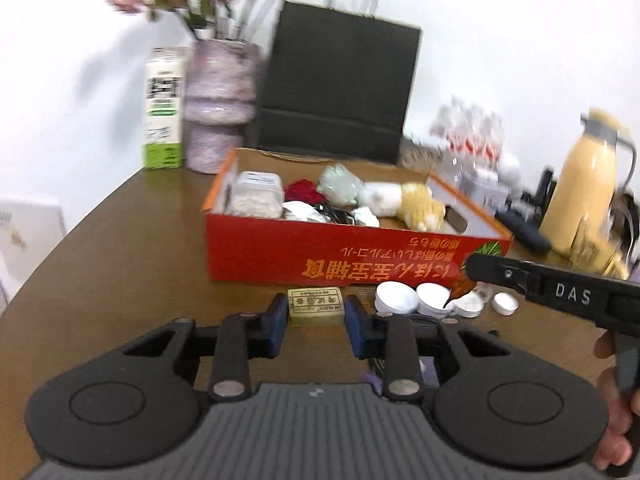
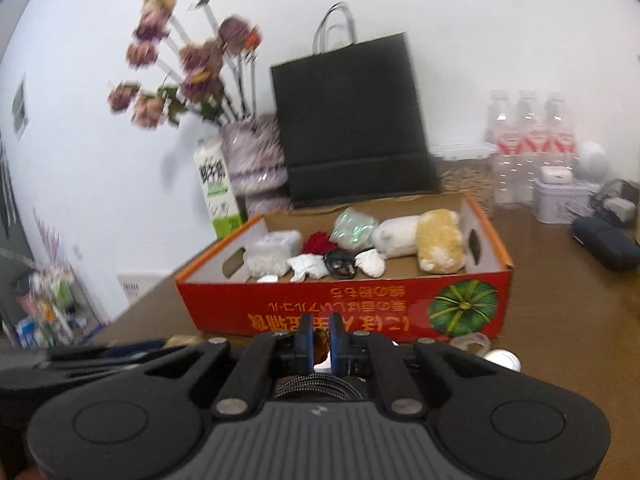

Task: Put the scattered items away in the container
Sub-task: 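Carry the soap bar with left tool while right tool carries the cap into the box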

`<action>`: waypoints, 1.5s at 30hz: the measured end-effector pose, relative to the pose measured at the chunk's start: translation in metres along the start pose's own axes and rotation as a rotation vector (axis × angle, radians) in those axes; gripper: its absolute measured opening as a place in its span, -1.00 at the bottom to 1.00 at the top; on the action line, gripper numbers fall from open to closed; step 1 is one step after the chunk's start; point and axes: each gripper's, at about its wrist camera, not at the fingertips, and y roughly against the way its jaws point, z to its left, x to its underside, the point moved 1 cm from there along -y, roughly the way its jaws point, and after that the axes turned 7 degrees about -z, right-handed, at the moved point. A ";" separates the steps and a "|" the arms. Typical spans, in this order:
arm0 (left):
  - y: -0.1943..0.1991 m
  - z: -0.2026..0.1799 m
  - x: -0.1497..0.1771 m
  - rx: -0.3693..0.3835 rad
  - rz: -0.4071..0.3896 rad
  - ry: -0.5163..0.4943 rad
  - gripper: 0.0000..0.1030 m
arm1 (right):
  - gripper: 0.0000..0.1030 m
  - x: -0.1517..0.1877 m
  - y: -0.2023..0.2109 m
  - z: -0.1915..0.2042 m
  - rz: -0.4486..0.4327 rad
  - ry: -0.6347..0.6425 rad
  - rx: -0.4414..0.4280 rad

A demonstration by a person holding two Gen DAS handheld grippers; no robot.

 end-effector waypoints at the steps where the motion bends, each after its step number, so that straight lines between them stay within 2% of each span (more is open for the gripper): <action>1: 0.012 0.001 0.004 -0.011 0.002 0.017 -0.39 | -0.87 0.000 0.007 -0.001 -0.006 -0.015 0.001; 8: 0.068 -0.001 0.021 -0.051 0.053 0.013 -0.39 | -0.87 0.004 0.072 -0.005 -0.046 -0.093 -0.004; 13: 0.098 -0.009 0.030 -0.086 0.047 -0.006 -0.39 | -0.87 0.018 0.113 0.003 -0.030 -0.073 0.009; 19: 0.126 -0.018 0.037 -0.108 0.074 -0.005 -0.39 | -0.87 0.029 0.163 0.013 -0.056 -0.036 0.020; 23: 0.149 -0.024 0.040 -0.100 0.045 0.017 -0.39 | -0.87 0.037 0.190 0.014 -0.065 0.022 0.081; 30: 0.172 -0.031 0.044 -0.083 0.033 0.003 -0.39 | -0.87 0.047 0.235 0.004 -0.075 0.014 0.141; 34: 0.175 -0.034 0.043 -0.087 0.029 -0.004 -0.39 | -0.87 0.051 0.245 0.000 -0.066 0.008 0.150; 38: 0.169 -0.032 0.041 -0.087 0.033 -0.001 -0.38 | -0.87 0.045 0.238 0.001 -0.059 0.013 0.139; 42: 0.149 -0.027 0.023 -0.085 0.009 -0.012 -0.39 | -0.87 0.028 0.215 -0.001 -0.050 -0.008 0.090; 45: 0.126 -0.019 -0.002 -0.032 -0.007 0.022 -0.39 | -0.87 0.006 0.185 -0.001 -0.040 0.002 0.066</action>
